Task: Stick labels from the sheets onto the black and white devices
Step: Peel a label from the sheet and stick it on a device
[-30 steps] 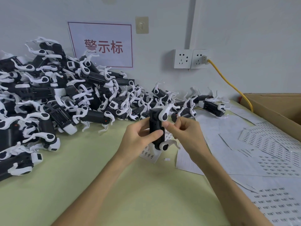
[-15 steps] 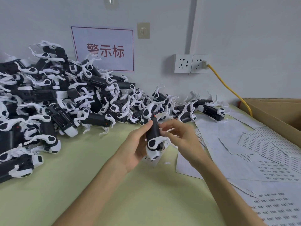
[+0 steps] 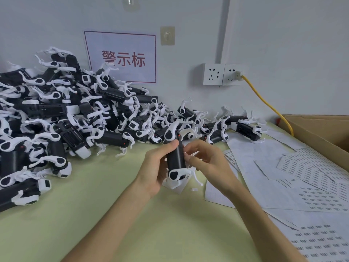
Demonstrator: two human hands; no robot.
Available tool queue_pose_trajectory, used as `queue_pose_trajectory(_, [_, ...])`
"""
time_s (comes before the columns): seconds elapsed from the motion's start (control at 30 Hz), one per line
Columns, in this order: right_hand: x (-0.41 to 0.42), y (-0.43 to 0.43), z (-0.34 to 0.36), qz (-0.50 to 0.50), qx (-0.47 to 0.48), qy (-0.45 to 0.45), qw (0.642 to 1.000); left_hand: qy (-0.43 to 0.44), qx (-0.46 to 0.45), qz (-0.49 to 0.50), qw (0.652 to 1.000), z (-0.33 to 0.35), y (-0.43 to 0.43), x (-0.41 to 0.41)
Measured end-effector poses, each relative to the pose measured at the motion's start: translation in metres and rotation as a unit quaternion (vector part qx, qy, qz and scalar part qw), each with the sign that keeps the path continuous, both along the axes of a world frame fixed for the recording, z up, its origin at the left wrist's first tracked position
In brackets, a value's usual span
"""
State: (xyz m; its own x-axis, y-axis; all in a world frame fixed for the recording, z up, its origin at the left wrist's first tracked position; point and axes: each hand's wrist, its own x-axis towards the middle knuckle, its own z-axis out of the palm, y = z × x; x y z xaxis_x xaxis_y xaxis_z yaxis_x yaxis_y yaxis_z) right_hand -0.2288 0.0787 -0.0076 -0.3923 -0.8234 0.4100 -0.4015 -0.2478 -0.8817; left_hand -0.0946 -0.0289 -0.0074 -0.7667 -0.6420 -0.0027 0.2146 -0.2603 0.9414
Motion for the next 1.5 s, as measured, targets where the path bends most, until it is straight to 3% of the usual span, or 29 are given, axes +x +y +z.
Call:
queue_pose_trajectory(0.17, [0.001, -0.001, -0.001, -0.025, 0.024, -0.008, 0.999, -0.025, 0.014, -0.026, 0.999, 0.000, -0.002, 0.001])
queue_pose_trajectory(0.27, [-0.004, -0.002, -0.003, -0.101, 0.070, -0.014, 0.992, -0.064, 0.008, -0.044, 0.997, 0.003, 0.001, 0.000])
queue_pose_trajectory(0.43, [-0.012, 0.001, 0.000, -0.153, 0.052, -0.079, 0.984, -0.069, 0.001, -0.106, 0.992, 0.001, 0.007, 0.002])
queue_pose_trajectory(0.6, [-0.011, 0.007, 0.006, -0.073, 0.005, -0.135, 0.988, -0.092, -0.027, -0.138, 0.986, 0.003, 0.009, 0.005])
queue_pose_trajectory(0.67, [-0.011, 0.008, 0.009, -0.024, 0.029, -0.158, 0.987, -0.122, -0.075, -0.140, 0.980, 0.003, 0.009, 0.006])
queue_pose_trajectory(0.77, [-0.009, 0.007, 0.009, -0.019, 0.094, -0.123, 0.988, -0.160, -0.118, -0.145, 0.969, -0.001, 0.008, 0.005])
queue_pose_trajectory(1.0, [-0.005, 0.008, 0.010, -0.022, 0.041, -0.128, 0.991, -0.140, -0.102, -0.082, 0.982, -0.003, 0.006, -0.002])
queue_pose_trajectory(1.17, [-0.002, 0.008, 0.008, -0.020, 0.076, -0.031, 0.996, -0.176, -0.122, -0.060, 0.975, -0.004, 0.007, -0.002])
queue_pose_trajectory(1.23, [-0.008, 0.011, 0.010, 0.006, 0.101, -0.032, 0.994, -0.177, -0.123, -0.054, 0.975, -0.005, 0.006, -0.002])
queue_pose_trajectory(1.37, [-0.027, 0.018, 0.016, 0.060, 0.069, -0.156, 0.983, -0.127, -0.090, -0.089, 0.984, 0.001, 0.003, 0.002])
queue_pose_trajectory(1.5, [-0.040, 0.020, 0.016, 0.019, -0.045, -0.397, 0.917, -0.046, -0.008, -0.030, 0.998, 0.006, -0.006, 0.004])
